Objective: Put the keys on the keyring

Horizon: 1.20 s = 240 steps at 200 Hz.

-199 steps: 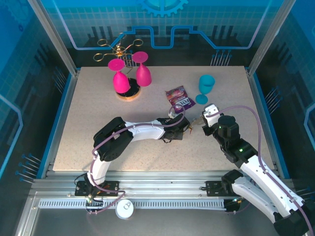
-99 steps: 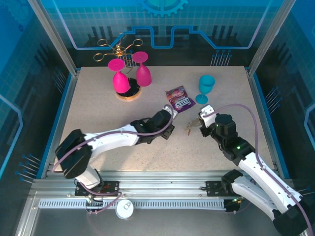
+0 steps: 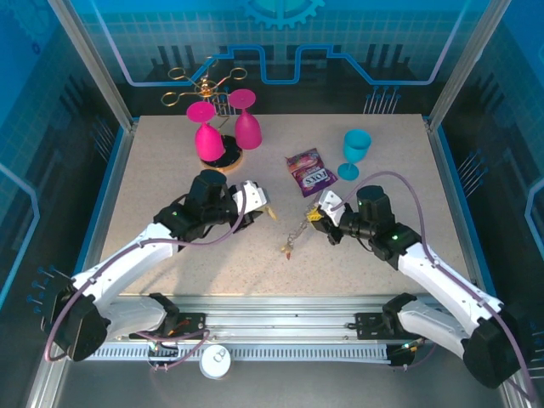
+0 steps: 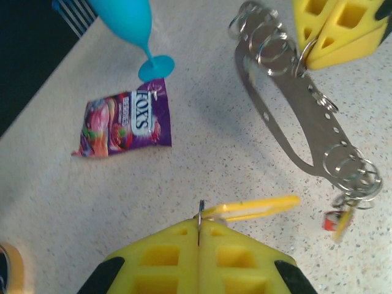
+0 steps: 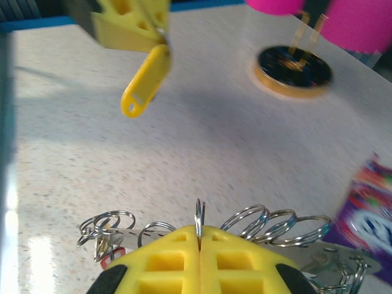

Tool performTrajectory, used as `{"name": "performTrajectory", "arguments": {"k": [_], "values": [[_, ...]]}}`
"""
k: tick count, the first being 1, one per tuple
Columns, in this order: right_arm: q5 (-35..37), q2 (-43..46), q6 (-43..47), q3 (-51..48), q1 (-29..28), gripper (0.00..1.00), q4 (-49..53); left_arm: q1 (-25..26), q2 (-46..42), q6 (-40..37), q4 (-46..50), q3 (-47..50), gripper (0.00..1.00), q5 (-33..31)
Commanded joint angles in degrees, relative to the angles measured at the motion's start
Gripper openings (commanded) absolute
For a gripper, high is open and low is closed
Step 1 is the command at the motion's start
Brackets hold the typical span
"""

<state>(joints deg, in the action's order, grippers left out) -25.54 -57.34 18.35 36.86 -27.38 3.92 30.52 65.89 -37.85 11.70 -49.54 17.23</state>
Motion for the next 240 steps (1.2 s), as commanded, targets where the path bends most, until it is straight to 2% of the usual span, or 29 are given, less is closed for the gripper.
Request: {"name": "performTrajectory", "arguments": {"k": [1,32,64,116,151,189,212,240], "values": [[-12.76,-3.13,5.10,0.83,-0.29,0.00,-7.07,-1.46,-1.25,-11.46,0.34,1.59,0.00,7.62],[-18.39,-7.75,9.08,1.90,-0.32,0.00,-9.53,-1.50,-2.67,-17.95,-3.93,4.80,0.00,7.73],[-20.74,-10.93,10.62,3.34,-0.92,0.00,-11.02,-1.50,-1.25,-22.83,-5.54,4.74,0.00,7.02],[-20.38,-15.99,13.31,6.16,-2.02,0.00,-10.69,-1.36,-0.07,-24.21,-8.26,6.17,0.00,9.07],[-19.68,-18.79,12.37,6.40,-2.06,0.00,-14.17,-1.06,-0.66,-22.85,-6.55,7.86,0.00,7.12],[-17.48,-20.63,12.71,6.76,-2.07,0.00,-15.26,0.10,-2.68,-17.05,-1.61,8.97,0.00,4.91],[-18.34,-22.16,16.29,7.89,-2.90,0.00,-12.70,1.80,-2.70,-12.27,-6.29,11.12,0.00,5.86],[-17.51,-23.87,22.96,10.05,-4.74,0.00,-7.51,3.63,-0.47,-12.16,-11.49,12.81,0.00,4.48]]}}
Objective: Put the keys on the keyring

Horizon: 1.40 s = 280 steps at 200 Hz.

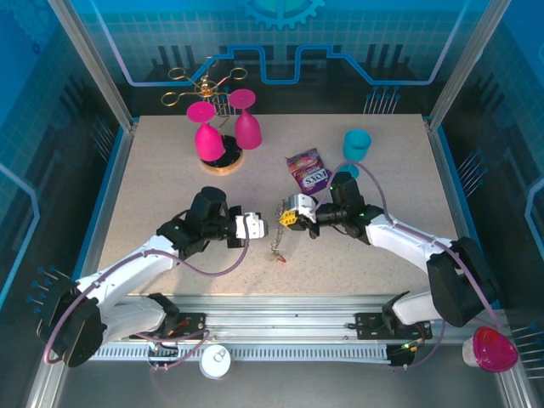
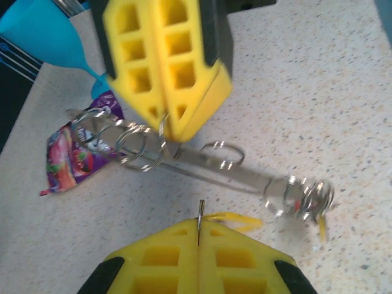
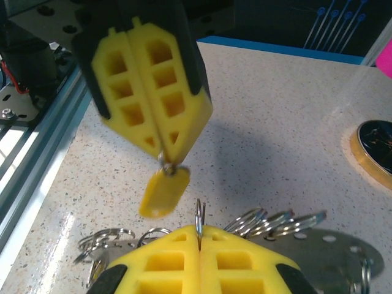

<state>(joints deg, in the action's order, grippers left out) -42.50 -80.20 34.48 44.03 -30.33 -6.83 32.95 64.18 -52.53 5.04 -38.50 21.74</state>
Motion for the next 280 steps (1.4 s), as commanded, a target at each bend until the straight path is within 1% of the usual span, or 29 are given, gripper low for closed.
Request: {"name": "performTrajectory", "arguments": {"k": [1,31,71,91,137,172,209,280], "values": [[-0.56,-1.05,7.00,2.85,-1.81,0.00,3.33,1.22,1.31,2.52,-5.02,1.81,0.00,-0.03],[-0.16,-1.71,11.98,3.12,-2.43,0.00,5.74,1.16,2.58,1.44,-8.94,3.43,0.00,-1.22],[3.41,-1.32,18.28,2.45,-3.65,0.00,7.59,1.10,2.70,-0.05,-11.83,4.47,0.00,-4.72],[3.41,-1.51,19.04,2.49,-4.08,0.00,7.78,1.08,2.75,-0.08,-14.08,5.19,0.00,-4.53],[1.33,-2.16,16.32,2.52,-4.11,0.00,5.65,1.12,2.53,-0.94,-15.62,6.06,0.00,-2.25],[1.32,-2.74,13.37,2.41,-3.87,0.00,2.57,1.13,2.10,-1.93,-15.39,6.40,0.00,-1.61],[1.62,-2.68,9.07,1.37,-2.92,0.00,-1.55,1.19,1.89,-2.56,-15.65,6.90,0.00,-2.31],[2.57,-3.68,7.88,1.65,-2.68,0.00,-1.01,1.41,1.65,-2.93,-18.28,7.48,0.00,-4.48]]}}
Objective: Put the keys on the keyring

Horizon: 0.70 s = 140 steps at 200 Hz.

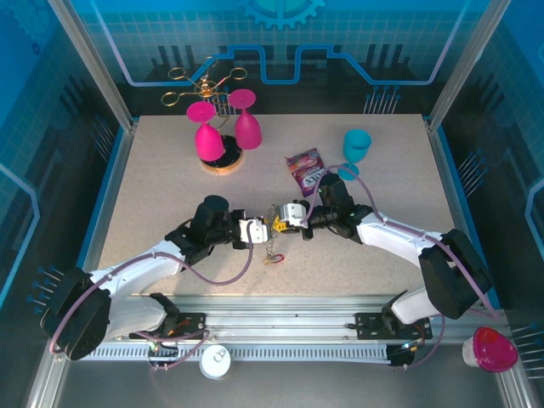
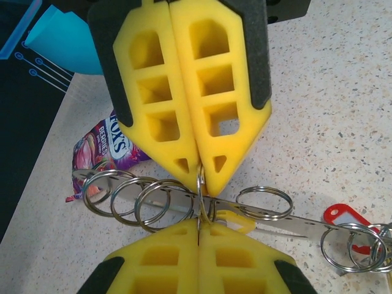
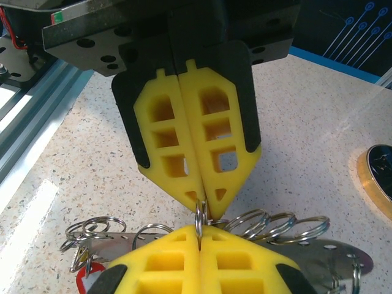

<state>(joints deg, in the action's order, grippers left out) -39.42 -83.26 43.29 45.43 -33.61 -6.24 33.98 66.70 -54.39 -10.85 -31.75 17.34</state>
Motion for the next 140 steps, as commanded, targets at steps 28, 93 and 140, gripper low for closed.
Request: {"name": "performTrajectory", "arguments": {"k": [28,93,140], "values": [[0.50,-0.73,-1.83,0.10,0.69,0.00,-1.70,0.32,-0.82,-0.92,-2.98,0.81,0.00,-0.77],[3.14,-1.63,-8.22,0.01,0.94,0.00,-6.51,0.31,-0.78,-1.24,-4.31,1.12,0.00,-1.34],[4.11,-2.27,-12.15,0.40,1.08,0.00,-8.81,0.55,-0.78,-1.88,-4.59,1.33,0.00,-1.93]]}}
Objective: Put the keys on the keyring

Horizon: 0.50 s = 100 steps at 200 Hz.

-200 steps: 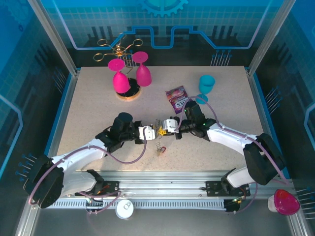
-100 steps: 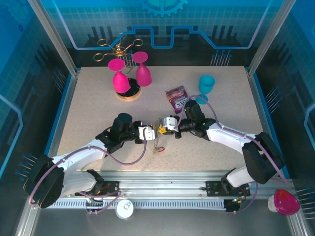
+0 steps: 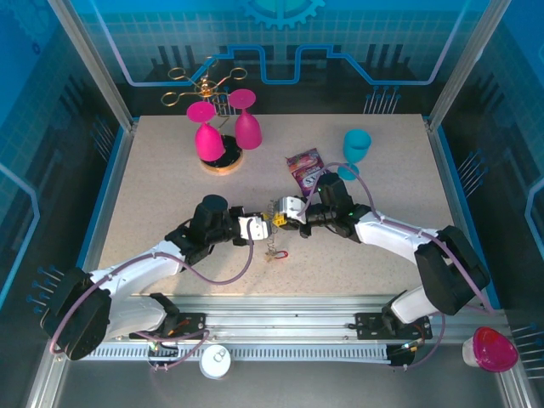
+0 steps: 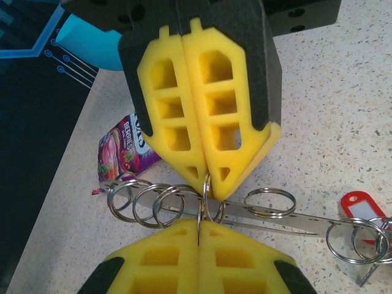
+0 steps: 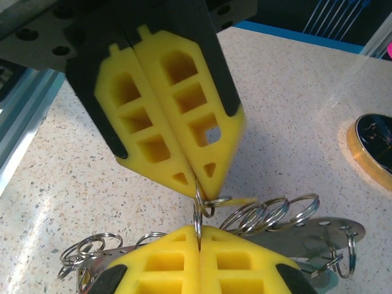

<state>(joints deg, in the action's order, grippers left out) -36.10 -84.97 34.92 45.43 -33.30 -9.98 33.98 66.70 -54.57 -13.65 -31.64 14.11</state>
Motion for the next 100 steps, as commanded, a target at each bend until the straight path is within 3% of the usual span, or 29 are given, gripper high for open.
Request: {"name": "performTrajectory", "arguments": {"k": [1,55,100], "values": [[0.82,-0.60,-3.97,0.38,0.78,0.00,-5.11,0.51,-0.78,-1.74,-1.81,1.23,0.00,1.25],[-1.71,-0.64,-12.64,-1.72,1.81,0.00,-15.09,0.63,0.28,-2.31,-2.33,1.57,0.00,-1.09],[-4.75,0.15,-13.56,-2.98,2.61,0.00,-16.96,0.63,1.16,-2.52,-1.91,1.54,0.00,-2.94]]}}
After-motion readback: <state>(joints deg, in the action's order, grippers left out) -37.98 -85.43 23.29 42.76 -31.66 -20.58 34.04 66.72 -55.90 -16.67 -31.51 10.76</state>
